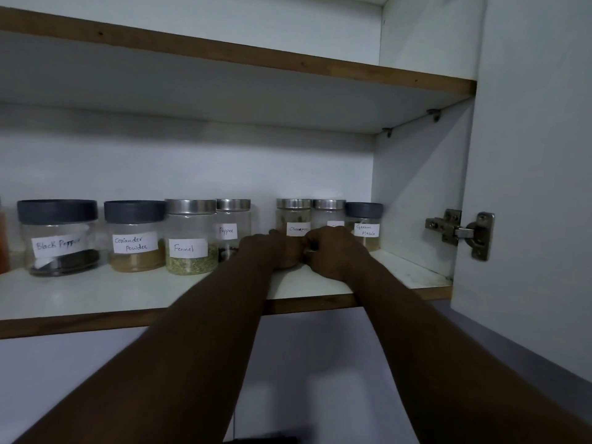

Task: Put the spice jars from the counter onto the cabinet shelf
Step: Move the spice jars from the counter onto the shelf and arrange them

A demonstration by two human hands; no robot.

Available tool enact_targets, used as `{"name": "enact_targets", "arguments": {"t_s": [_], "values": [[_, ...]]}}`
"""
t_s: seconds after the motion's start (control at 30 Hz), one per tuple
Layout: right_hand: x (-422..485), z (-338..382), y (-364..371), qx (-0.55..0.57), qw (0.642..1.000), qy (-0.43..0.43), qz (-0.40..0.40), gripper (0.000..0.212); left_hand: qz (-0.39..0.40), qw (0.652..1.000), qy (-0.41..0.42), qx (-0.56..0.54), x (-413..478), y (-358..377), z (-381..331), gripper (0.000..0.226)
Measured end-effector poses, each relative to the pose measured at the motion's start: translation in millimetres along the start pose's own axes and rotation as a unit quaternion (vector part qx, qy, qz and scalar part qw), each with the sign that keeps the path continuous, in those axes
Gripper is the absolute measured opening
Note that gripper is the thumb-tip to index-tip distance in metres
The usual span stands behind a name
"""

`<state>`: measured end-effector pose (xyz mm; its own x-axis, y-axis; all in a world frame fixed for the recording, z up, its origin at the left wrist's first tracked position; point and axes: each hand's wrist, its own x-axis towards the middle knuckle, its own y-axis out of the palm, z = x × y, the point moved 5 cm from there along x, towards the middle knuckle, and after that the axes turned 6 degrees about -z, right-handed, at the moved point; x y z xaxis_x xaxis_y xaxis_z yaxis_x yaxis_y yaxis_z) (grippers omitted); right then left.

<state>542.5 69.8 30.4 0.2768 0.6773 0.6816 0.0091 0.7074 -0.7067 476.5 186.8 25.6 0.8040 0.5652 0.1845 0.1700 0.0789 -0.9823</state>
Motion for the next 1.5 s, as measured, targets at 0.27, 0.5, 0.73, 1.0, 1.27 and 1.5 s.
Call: {"name": "enact_targets", "arguments": {"t_s": [0.27,0.5,0.73,1.0,1.27,1.5], "values": [[1,0,-1,-0.007,1.0,0.005,-0.008,0.021,-0.187,0.982,-0.023,-0.023,-30,-17,2,0.042],[0,2,0,-0.022,1.0,-0.006,0.001,0.02,-0.114,0.993,0.023,-0.012,-31,-10,-1,0.048],[1,9,-2,-0.022,0.999,-0.028,0.012,0.017,-0.129,0.991,0.029,0.002,-44,-17,-3,0.042],[1,24,1,-0.025,0.999,-0.011,0.045,0.02,-0.276,0.957,-0.067,-0.061,-104,-25,20,0.025],[12,66,28,-0.054,0.994,0.025,0.088,0.051,-0.318,0.917,-0.181,-0.156,-131,-31,67,0.028],[11,75,32,-0.045,0.995,0.076,0.054,0.077,-0.201,0.904,-0.203,-0.318,-109,-30,100,0.049]]}}
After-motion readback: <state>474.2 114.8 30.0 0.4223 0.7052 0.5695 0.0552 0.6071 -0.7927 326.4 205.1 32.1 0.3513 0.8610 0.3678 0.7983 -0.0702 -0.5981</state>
